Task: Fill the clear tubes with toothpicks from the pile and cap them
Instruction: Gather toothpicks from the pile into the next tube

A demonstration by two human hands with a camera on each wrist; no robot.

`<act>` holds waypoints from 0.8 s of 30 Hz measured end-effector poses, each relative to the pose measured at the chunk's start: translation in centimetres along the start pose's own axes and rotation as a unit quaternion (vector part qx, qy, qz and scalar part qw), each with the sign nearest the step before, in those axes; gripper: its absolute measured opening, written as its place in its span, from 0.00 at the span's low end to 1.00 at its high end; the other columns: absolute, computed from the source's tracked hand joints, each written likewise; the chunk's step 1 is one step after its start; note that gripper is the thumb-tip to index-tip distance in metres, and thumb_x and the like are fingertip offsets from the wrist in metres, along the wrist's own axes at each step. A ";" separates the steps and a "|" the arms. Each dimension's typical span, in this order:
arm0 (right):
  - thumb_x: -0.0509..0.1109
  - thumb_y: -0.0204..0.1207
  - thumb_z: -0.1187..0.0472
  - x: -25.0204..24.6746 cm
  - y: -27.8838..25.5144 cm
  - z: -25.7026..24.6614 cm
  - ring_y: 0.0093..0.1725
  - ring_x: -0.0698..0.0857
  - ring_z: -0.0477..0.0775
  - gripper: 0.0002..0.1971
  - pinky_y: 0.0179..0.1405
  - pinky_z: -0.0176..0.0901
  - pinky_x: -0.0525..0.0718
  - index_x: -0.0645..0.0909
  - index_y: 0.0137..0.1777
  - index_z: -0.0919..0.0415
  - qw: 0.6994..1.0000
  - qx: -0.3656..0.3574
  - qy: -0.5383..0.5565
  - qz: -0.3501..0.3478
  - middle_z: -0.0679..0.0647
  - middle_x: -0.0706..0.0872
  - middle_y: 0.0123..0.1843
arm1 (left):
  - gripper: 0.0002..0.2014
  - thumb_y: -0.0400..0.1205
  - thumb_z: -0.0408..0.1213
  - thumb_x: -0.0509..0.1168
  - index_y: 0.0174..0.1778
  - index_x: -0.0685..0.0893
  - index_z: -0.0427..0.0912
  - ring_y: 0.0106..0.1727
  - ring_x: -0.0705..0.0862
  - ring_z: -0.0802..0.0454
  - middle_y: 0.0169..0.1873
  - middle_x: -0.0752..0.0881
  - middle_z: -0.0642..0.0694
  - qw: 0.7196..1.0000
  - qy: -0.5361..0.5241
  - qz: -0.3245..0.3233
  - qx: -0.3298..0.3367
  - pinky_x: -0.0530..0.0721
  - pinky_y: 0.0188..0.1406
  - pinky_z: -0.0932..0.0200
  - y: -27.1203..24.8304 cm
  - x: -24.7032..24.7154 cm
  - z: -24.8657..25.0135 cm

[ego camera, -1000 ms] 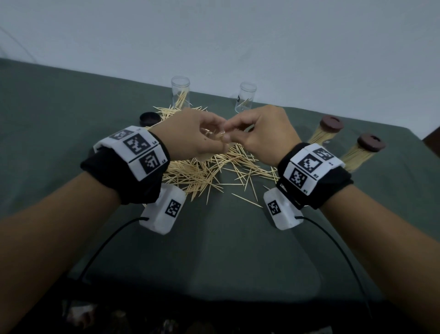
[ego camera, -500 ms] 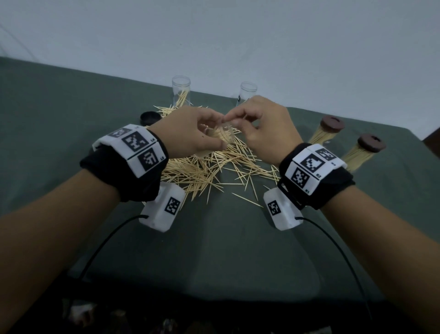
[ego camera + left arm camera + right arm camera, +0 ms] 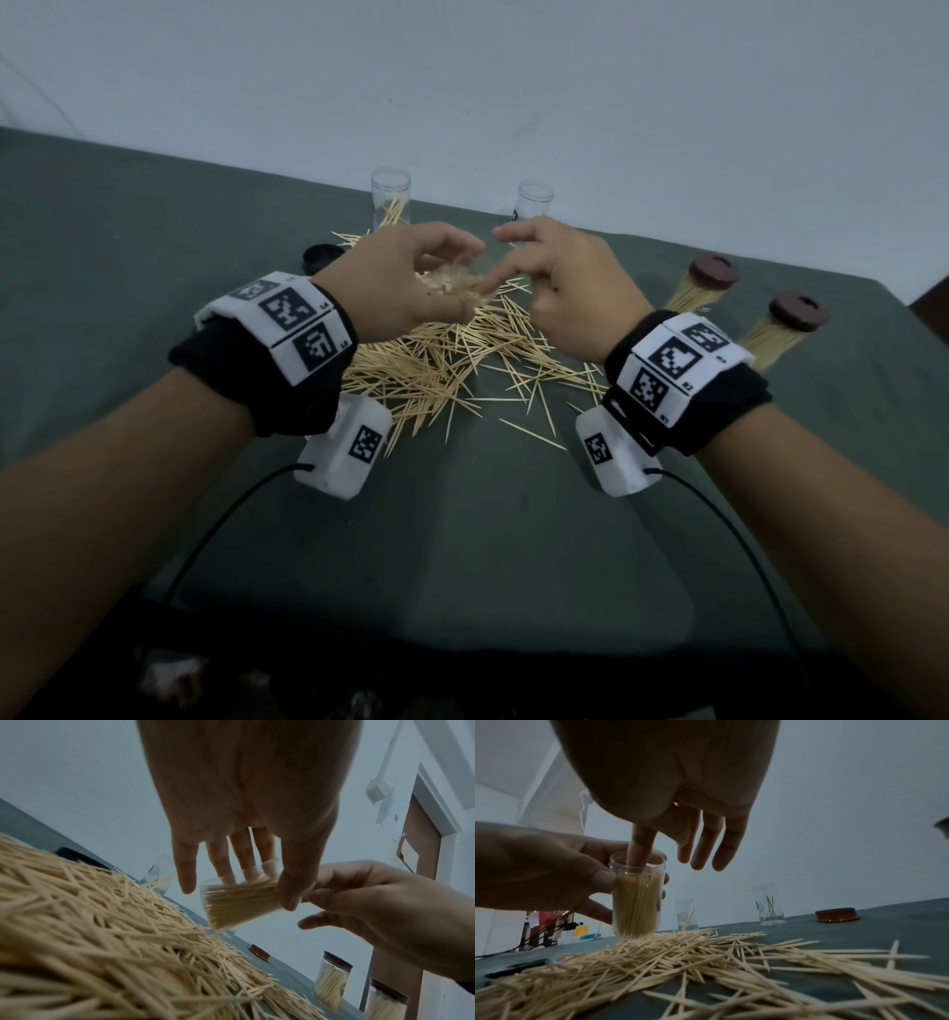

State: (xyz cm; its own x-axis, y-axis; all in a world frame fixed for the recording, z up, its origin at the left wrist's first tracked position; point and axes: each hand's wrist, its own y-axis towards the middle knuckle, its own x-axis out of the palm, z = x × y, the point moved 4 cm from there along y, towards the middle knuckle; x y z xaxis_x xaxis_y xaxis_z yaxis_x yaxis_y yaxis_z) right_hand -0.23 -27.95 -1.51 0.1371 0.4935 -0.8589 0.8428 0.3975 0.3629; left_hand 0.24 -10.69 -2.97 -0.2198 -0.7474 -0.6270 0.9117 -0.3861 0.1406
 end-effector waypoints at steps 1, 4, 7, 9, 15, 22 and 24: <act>0.61 0.73 0.77 -0.1 0.0 0.0 0.71 0.76 0.52 0.25 0.66 0.35 0.67 0.90 0.52 0.46 1.000 0.000 0.001 0.010 0.51 0.80 0.71 | 0.30 0.71 0.41 0.80 0.69 0.80 0.53 0.64 0.83 0.60 0.60 0.85 0.58 1.000 -0.002 0.001 0.000 0.80 0.66 0.57 0.0 0.0 -0.1; 0.63 0.75 0.76 0.2 0.0 -0.2 0.76 0.72 0.55 0.27 0.72 0.42 0.68 0.84 0.66 0.48 0.999 0.004 -0.032 -0.013 0.54 0.74 0.76 | 0.29 0.71 0.45 0.79 0.69 0.80 0.56 0.65 0.82 0.61 0.60 0.85 0.60 1.000 0.021 0.008 0.006 0.79 0.67 0.56 0.1 -0.1 -0.2; 0.63 0.76 0.74 1.6 -0.3 -0.3 0.78 0.69 0.57 0.30 0.76 0.49 0.68 0.77 0.74 0.47 0.995 0.021 -0.059 -0.082 0.55 0.68 0.81 | 0.28 0.72 0.46 0.78 0.68 0.80 0.57 0.65 0.80 0.66 0.60 0.84 0.63 0.998 0.050 0.024 0.024 0.76 0.63 0.68 0.0 -0.2 0.1; 0.63 0.74 0.75 2.2 -0.3 -0.4 0.75 0.72 0.58 0.30 0.74 0.48 0.71 0.77 0.73 0.49 0.994 0.021 -0.036 -0.098 0.55 0.70 0.79 | 0.26 0.73 0.44 0.78 0.67 0.81 0.58 0.63 0.80 0.70 0.59 0.85 0.64 0.998 0.044 0.017 0.039 0.74 0.57 0.75 -0.1 -0.1 0.5; 0.64 0.71 0.75 2.1 -0.3 -1.2 0.69 0.77 0.53 0.26 0.70 0.43 0.74 0.85 0.63 0.48 0.993 0.039 0.026 -0.106 0.49 0.78 0.72 | 0.26 0.72 0.41 0.78 0.67 0.83 0.56 0.59 0.80 0.74 0.55 0.86 0.64 0.997 0.053 0.003 0.060 0.71 0.53 0.85 -0.1 0.3 1.0; 0.61 0.74 0.75 -0.1 0.6 -1.2 0.57 0.82 0.45 0.21 0.54 0.35 0.79 0.82 0.54 0.47 0.994 0.076 0.079 -0.002 0.46 0.83 0.60 | 0.30 0.70 0.45 0.80 0.69 0.81 0.58 0.63 0.81 0.63 0.59 0.84 0.62 0.996 0.072 0.062 0.002 0.77 0.54 0.70 0.3 -2.4 -0.7; 0.64 0.80 0.65 0.3 1.4 -0.4 0.54 0.83 0.42 0.14 0.55 0.33 0.79 0.81 0.57 0.45 0.992 0.097 0.071 -0.028 0.44 0.83 0.58 | 0.29 0.71 0.45 0.80 0.69 0.81 0.57 0.63 0.82 0.62 0.60 0.85 0.60 0.995 0.070 0.077 -0.010 0.78 0.50 0.71 0.4 -3.2 -1.3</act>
State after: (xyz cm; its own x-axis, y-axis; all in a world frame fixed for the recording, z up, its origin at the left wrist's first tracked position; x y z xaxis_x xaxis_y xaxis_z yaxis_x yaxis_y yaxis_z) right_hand 0.79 -26.95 -1.13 0.0242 0.5838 -0.8115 0.9332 0.2779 0.2277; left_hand 1.73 -7.77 -1.87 -0.0278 -0.7137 -0.6999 0.9378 -0.2610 0.2289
